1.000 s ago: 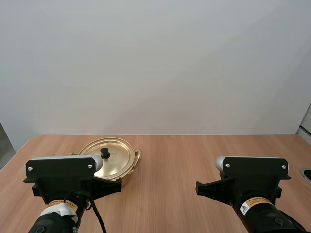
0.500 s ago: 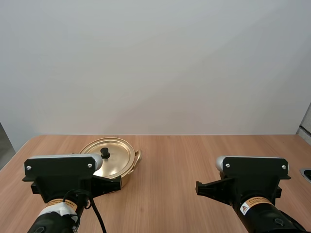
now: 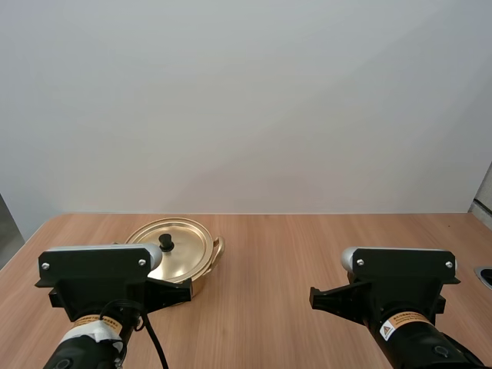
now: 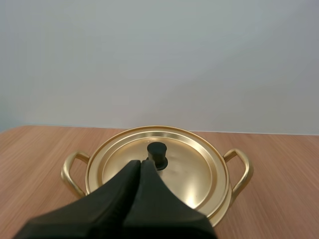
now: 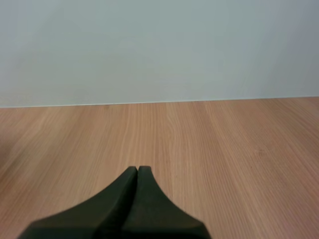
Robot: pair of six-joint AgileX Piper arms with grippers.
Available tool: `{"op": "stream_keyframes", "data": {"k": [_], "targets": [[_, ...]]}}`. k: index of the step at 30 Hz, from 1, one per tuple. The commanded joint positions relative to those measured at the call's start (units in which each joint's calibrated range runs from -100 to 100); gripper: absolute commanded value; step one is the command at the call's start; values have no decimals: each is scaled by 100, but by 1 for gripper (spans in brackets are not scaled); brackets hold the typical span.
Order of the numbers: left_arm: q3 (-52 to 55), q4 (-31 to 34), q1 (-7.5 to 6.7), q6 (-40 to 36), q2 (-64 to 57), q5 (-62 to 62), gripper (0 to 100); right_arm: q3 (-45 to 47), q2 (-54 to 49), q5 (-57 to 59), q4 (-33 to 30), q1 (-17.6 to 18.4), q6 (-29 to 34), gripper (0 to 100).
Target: Open the pot, put the car inside, and close it
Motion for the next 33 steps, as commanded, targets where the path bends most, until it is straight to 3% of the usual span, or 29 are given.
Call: {"op": "stream_keyframes", "data": {"k": [1, 12, 33], "targets": [[0, -6, 1, 1, 0, 43, 0, 0, 0, 3, -5, -1, 3, 0], [0, -6, -85, 1, 0, 42, 0, 0, 0, 3, -5, -1, 3, 0], [0, -6, -84, 1, 0, 223, 0, 0, 0, 3, -5, -1, 3, 0]]}}
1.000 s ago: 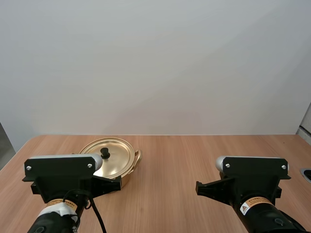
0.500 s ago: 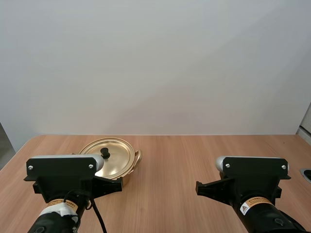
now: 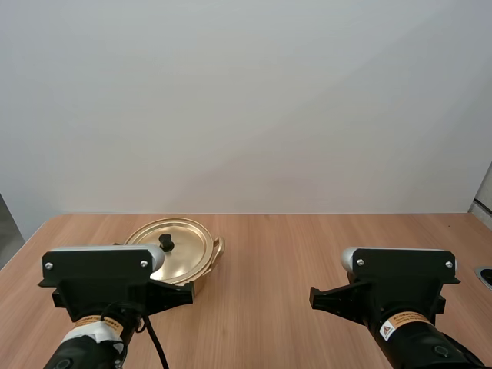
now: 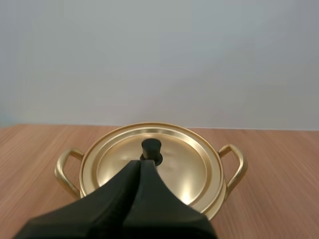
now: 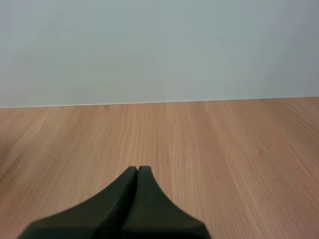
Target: Open the pot, put the car inside, and close it
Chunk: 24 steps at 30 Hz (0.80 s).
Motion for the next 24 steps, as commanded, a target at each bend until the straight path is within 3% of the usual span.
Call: {"op": "stream_keyframes", "data": {"k": [1, 24], "targets": [[0, -6, 0, 1, 0, -134, 0, 0, 0, 3, -5, -1, 3, 0], [0, -6, 0, 1, 0, -266, 0, 0, 0, 3, -5, -1, 3, 0]]}}
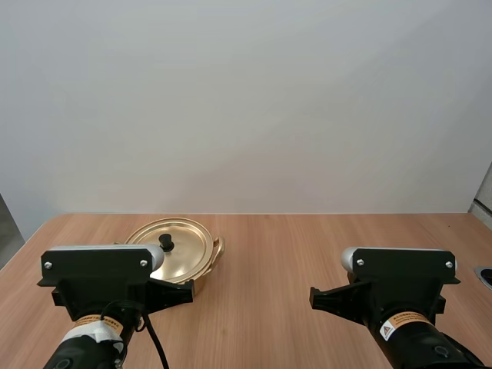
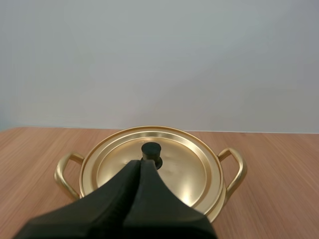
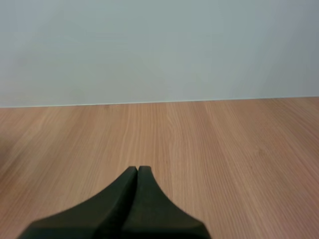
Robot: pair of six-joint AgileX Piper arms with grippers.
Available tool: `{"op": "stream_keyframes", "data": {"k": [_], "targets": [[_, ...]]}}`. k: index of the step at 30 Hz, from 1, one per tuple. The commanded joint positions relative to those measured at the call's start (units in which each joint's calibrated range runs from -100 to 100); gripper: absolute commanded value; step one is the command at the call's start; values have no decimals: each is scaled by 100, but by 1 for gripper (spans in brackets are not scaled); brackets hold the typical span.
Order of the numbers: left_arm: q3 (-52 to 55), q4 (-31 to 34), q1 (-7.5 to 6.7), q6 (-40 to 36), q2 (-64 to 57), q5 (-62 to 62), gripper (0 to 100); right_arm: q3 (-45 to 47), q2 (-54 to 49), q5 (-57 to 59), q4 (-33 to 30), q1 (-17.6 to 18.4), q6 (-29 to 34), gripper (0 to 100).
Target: Open the pot, put the car inside, and close it
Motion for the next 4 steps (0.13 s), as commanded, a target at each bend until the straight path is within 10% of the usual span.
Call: {"op": "stream_keyframes", "data": {"k": [1, 4], "targets": [[0, -6, 0, 1, 0, 1, 0, 0, 0, 3, -5, -1, 3, 0], [0, -6, 0, 1, 0, 1, 0, 0, 0, 3, -5, -1, 3, 0]]}}
